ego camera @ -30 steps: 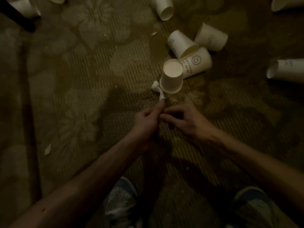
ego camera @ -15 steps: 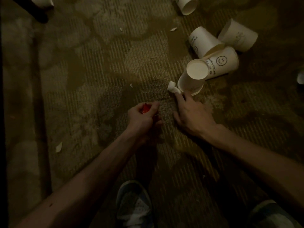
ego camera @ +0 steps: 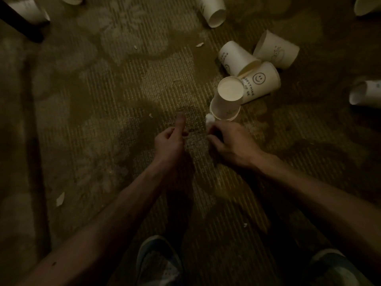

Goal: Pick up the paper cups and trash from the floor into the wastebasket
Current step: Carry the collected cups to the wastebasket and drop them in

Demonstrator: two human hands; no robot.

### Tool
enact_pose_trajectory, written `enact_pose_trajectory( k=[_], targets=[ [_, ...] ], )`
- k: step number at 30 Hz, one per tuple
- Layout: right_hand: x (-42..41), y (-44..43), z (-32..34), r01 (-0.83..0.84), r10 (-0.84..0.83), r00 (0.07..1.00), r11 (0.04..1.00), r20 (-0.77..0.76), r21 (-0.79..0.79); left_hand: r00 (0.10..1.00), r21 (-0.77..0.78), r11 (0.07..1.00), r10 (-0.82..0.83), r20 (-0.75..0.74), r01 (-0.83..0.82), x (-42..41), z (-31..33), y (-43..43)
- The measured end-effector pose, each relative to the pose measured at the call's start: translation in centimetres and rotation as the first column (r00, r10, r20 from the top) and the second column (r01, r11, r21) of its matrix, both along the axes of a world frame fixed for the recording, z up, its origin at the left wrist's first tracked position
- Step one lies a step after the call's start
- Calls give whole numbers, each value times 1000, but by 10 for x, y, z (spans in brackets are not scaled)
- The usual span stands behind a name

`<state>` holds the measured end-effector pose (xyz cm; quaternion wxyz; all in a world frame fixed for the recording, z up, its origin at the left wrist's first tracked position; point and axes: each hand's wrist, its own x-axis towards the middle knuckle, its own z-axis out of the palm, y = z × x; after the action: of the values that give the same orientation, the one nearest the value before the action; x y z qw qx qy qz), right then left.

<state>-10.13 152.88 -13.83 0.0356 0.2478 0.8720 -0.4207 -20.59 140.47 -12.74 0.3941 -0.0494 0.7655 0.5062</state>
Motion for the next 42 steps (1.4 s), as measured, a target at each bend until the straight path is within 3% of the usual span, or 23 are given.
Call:
enact_pose_trajectory(
  k=[1, 3, 5, 12, 18, 22, 26, 29, 32, 36, 39, 42],
  targets=[
    [2, -2, 6, 23, -24, 1000, 982, -4, -188, 1000, -4, 1000, 5, -6, -5, 0, 1, 2],
    [5, -6, 18, 35, -34, 999, 836, 12, -548, 1000, -23, 1000, 6, -27, -7, 0, 4, 6],
    [8, -7, 27, 38, -32, 999, 707, 22, -706, 1000, -1, 1000, -15, -12, 15, 5, 11, 11],
    [14, -4, 36, 204, -298, 954, 558, 35, -805, 988, 281, 952, -141, 56, 120, 38, 30, 31],
    [20, -6, 40, 197, -311, 950, 554, 19, -809, 972, 152, 979, -100, -213, 134, 44, 20, 41],
    [26, 5, 43, 183, -224, 973, 631, 49, -754, 903, 85, 975, -154, -402, 204, 40, 16, 41],
    [27, 25, 52, 148, -169, 985, 662, 46, -735, 749, -15, 939, -284, -599, 344, 30, 27, 51],
    [21, 45, 63, 137, -205, 979, 692, -11, -709, 709, -10, 917, -315, -631, 398, 12, 43, 69],
    [13, 79, 77, 232, -321, 946, 765, -42, -601, 673, -19, 933, -273, -687, 360, -28, 55, 91],
    [-12, 122, 80, 387, -419, 901, 894, -113, -225, 779, -7, 916, -346, -523, 402, -71, 50, 126],
    [-35, 140, 69, 364, -365, 931, 931, 19, 30, 813, -55, 900, -416, -408, 433, -83, 30, 149],
    [-48, 148, 54, 301, -324, 937, 939, 132, 169, 853, -61, 900, -429, -297, 431, -88, 7, 164]
  ],
)
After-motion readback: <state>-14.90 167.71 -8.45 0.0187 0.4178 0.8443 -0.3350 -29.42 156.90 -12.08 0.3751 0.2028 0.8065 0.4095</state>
